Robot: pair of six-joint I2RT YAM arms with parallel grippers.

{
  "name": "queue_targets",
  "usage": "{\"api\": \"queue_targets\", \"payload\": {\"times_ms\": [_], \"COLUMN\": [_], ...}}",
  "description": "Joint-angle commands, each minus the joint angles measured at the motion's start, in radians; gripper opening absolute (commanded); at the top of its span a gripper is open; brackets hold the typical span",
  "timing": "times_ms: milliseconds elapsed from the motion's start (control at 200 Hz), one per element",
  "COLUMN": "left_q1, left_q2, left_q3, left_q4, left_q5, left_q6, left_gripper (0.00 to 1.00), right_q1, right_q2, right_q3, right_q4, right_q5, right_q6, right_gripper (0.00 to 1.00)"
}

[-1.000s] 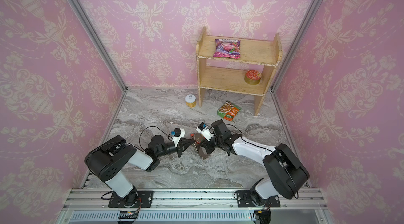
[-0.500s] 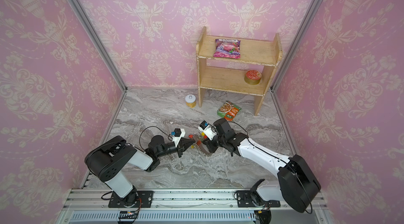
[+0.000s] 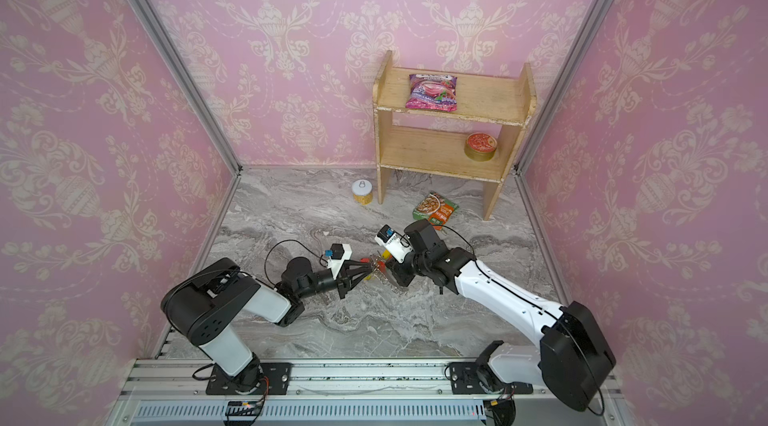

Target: Put the keys on the keyring

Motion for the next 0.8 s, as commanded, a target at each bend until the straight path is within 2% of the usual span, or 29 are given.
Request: {"api": "queue_targets", "payload": {"times_ms": [0, 350, 570, 665, 796], "left_q1": [-0.012, -0.011, -0.011, -0.012, -0.013], "left_q2": [-0.041, -0.258, -0.512, -0.645, -0.790], "left_q3": [-0.011, -0.028, -0.060, -0.058, -0.060], "left_q4": [0.000, -0.237, -0.499, -0.674, -0.828], "left_q5": [-0.018, -0.073, -0.191, -0.245, -0.314], "left_q6": [-0.003, 0.055, 0.098, 0.125, 0.152], "left_gripper": [0.38, 0.58, 0.67, 0.69, 0.72], "right_q1": [0.015, 0.033, 0.036, 0.044, 0.089], "right_q2": [-0.033, -0.085, -0.105, -0.096, -0.097], "right_q3": [0.059, 0.148, 0.211, 0.209, 0.146], "right_q4": [-0.019, -0.106, -0.122, -0.107, -0.035], "right_q5": [0.036, 0.101, 0.100, 0.077, 0.074], "right_q6": [-0.041, -0.112, -0.124, -0.097, -0.012], "right_gripper": [0.00, 0.00, 0.00, 0.00, 0.00]}}
